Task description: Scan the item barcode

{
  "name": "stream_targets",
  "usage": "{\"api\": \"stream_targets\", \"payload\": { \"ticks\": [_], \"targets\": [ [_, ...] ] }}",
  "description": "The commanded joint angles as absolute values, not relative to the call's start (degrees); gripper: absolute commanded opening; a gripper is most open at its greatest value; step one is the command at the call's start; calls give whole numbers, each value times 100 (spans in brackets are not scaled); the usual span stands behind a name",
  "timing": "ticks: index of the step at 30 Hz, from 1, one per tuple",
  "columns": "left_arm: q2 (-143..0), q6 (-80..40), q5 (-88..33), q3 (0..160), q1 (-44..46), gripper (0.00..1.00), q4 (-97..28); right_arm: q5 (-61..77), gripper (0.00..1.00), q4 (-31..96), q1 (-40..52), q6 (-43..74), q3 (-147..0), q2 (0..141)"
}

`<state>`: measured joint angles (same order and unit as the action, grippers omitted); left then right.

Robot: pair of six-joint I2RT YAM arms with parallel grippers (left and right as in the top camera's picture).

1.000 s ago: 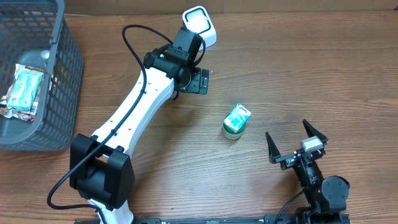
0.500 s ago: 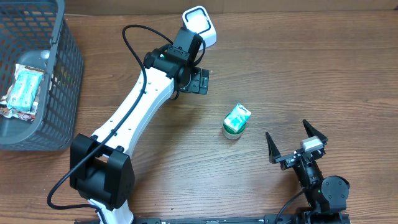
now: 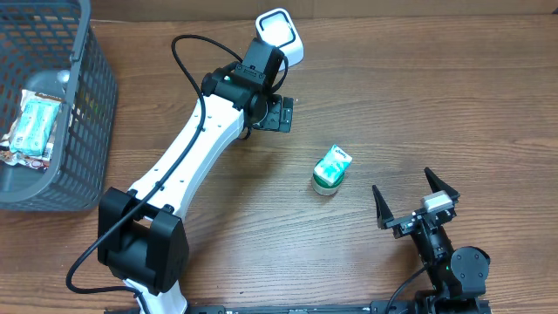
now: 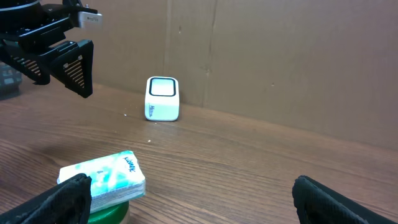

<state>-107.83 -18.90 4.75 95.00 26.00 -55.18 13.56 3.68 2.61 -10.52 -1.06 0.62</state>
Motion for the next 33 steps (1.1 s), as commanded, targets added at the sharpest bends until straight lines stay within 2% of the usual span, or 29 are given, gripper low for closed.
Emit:
{"api": "stream_targets", "payload": {
  "ticks": [1,9,10,11,12,13,14,16,19,33],
  "targets": [
    [-10739,-1778,447,9553,2574,100,-5529,1376,100,344,239,-1015,-45,16],
    [-10739,-1772,250,9553,2574,100,-5052,1376,100,344,239,-1015,-45,16],
    [-10739,-1632,-45,9553,2574,93,-5052,1376,100,344,239,-1015,-45,16],
    [-10739,-1330,-412,9553,2576,76,-5063,1376,100,344,239,-1015,-45,16],
    [-10739,-917,-921,9553,2580,67,-5083,1376,100,344,239,-1015,-45,16],
    [-10739,-510,-1455,9553,2580,60,-5124,1376,100,344,239,-1015,-45,16],
    [-10739,-191,-1903,9553,2580,58,-5175,1376,100,344,239,-1015,-45,16],
    [-10746,403,-2808,9553,2580,58,-5334,1376,100,344,239,-1015,-45,16],
    [-10750,593,-3293,9550,2620,61,-5531,1376,100,344,239,-1015,-45,16],
    [-10757,495,-2165,9487,3562,65,-5889,1376,100,344,239,-1015,-45,16]
  ]
}}
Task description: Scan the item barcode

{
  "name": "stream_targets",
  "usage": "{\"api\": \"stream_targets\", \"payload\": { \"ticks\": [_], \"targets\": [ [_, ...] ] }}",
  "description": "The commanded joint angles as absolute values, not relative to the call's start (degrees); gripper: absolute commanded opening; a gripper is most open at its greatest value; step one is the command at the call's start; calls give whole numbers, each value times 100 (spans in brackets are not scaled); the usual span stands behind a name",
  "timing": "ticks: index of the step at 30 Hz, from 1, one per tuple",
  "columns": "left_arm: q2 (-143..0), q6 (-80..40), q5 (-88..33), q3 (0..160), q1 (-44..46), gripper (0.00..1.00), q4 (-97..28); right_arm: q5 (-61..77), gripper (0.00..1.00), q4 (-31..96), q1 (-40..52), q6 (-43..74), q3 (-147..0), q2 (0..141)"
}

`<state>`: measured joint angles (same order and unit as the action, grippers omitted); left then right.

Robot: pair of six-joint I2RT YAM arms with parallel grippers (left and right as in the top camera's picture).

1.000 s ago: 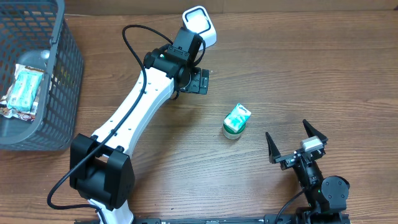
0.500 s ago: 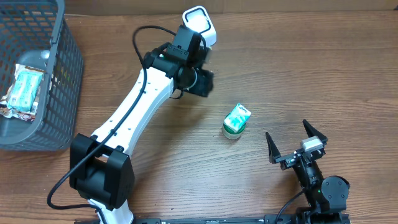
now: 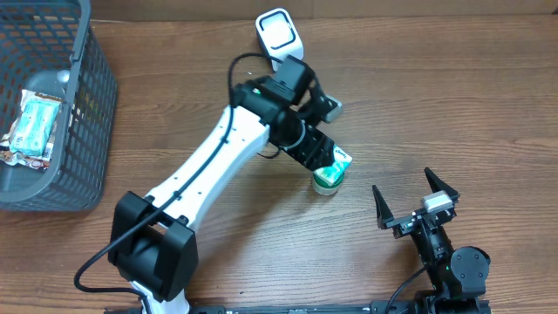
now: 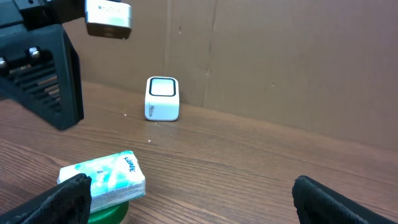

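Observation:
A teal and white tissue pack (image 3: 334,162) (image 4: 106,180) lies on a green round lid (image 3: 326,186) mid-table. The white barcode scanner (image 3: 279,33) (image 4: 162,98) stands at the back edge, window facing up. My left gripper (image 3: 327,133) hangs open just behind and left of the pack, one black ribbed finger (image 3: 310,150) (image 4: 50,81) close to the pack's left end, nothing between its jaws. Near the front edge my right gripper (image 3: 408,202) (image 4: 193,199) stands open and empty, right of the pack, pointing toward it.
A grey mesh basket (image 3: 87,131) at the far left holds a packaged item (image 3: 35,122). A cardboard wall (image 4: 280,56) rises behind the scanner. The white left arm (image 3: 209,166) stretches diagonally across the table's middle.
My left gripper has moved from beside the scanner at the back to forward and right, now close over the tissue pack. The pack, scanner and right gripper stand where they were.

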<state>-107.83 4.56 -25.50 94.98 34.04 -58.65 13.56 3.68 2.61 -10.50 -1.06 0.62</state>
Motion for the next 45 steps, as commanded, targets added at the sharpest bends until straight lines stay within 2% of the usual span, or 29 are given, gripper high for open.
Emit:
{"api": "stream_targets", "payload": {
  "ticks": [1,5,12,20,29,32,37,40,45],
  "targets": [
    [-10757,392,-1977,9487,3614,64,-5900,1376,100,344,239,-1015,-45,16],
    [-10757,62,-1411,9487,3745,63,-5955,1376,100,344,239,-1015,-45,16],
    [-10879,60,-1466,9487,3760,66,-5953,1376,100,344,239,-1015,-45,16],
    [-11356,64,-1981,9487,3758,61,-5806,1376,100,344,239,-1015,-45,16],
    [-11660,64,-2088,9487,3758,60,-5804,1376,100,344,239,-1015,-45,16],
    [-11690,64,-2086,9487,3758,49,-5802,1376,100,344,239,-1015,-45,16],
    [-11688,64,-2088,9487,3750,16,-5798,1376,100,344,239,-1015,-45,16],
    [-11673,60,-2093,9542,3747,10,-5798,1376,100,344,239,-1015,-45,16],
    [-11611,-27,-2257,9861,3734,7,-5815,1376,100,344,239,-1015,-45,16]
  ]
}}
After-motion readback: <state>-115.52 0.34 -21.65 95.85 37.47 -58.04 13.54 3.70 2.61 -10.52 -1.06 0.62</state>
